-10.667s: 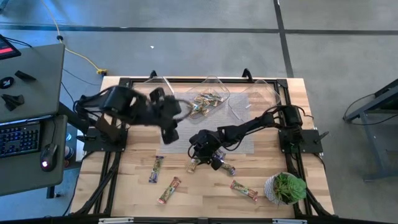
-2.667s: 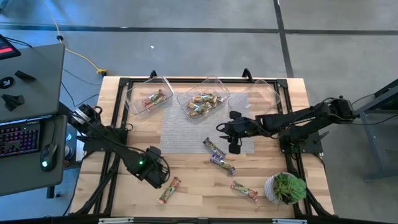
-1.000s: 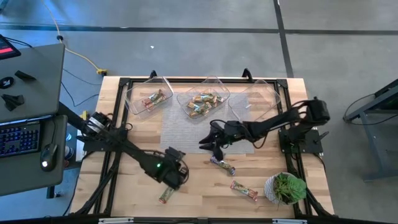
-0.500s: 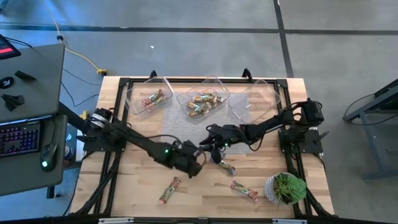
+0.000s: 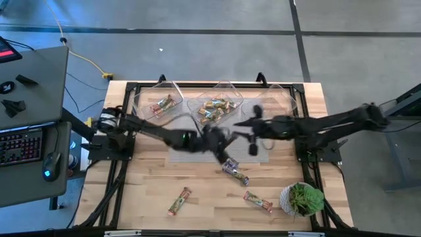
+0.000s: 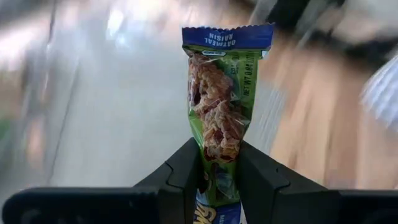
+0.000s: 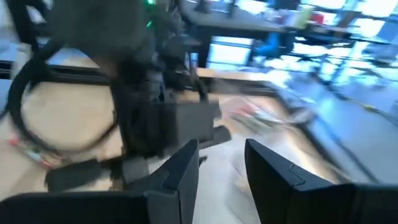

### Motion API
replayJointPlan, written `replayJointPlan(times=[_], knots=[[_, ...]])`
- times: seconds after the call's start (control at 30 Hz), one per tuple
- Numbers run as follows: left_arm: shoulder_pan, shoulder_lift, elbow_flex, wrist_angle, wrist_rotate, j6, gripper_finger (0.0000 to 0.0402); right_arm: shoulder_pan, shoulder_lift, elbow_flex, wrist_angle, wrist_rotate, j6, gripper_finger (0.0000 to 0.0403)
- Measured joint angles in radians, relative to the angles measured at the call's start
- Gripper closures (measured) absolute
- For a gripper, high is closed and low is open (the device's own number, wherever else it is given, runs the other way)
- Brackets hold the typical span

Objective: Pick and place Granola Bars by type
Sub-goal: Put the blue granola bar into the right transparent bin

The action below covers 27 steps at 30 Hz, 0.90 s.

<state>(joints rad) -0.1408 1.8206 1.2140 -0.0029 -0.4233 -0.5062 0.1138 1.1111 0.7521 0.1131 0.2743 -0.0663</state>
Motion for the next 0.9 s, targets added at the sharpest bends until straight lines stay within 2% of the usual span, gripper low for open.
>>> replayJointPlan(times=[0.1, 0.2, 0.37, 0.47, 0.67, 0.83, 0.9], knots=[[0.091, 0.0, 0.002, 0.25, 0.109, 0.209, 0.0314, 0.021, -0.139, 0.0, -0.184, 0.098, 0.036, 0.0289], [0.185, 0.0, 0.002, 0.414, 0.201, 0.326, 0.0314, 0.038, -0.237, 0.0, -0.331, 0.147, 0.122, 0.0289], [0.319, 0.065, 0.025, 0.567, 0.349, 0.343, 0.0314, 0.047, -0.294, -0.002, -0.456, 0.211, 0.179, 0.0289], [0.349, 0.155, 0.105, 0.611, 0.397, 0.348, 0.0314, 0.046, -0.292, -0.002, -0.461, 0.273, 0.173, 0.0289], [0.357, 0.337, 0.349, 0.582, 0.443, 0.367, 0.0314, 0.044, -0.287, -0.002, -0.468, 0.318, 0.192, 0.0289], [0.356, 0.439, 0.522, 0.375, 0.391, 0.385, 0.0314, 0.044, -0.287, -0.002, -0.512, 0.312, 0.229, 0.0289], [0.357, 0.459, 0.552, 0.282, 0.382, 0.367, 0.0314, 0.044, -0.287, -0.002, -0.537, 0.313, 0.243, 0.0289]])
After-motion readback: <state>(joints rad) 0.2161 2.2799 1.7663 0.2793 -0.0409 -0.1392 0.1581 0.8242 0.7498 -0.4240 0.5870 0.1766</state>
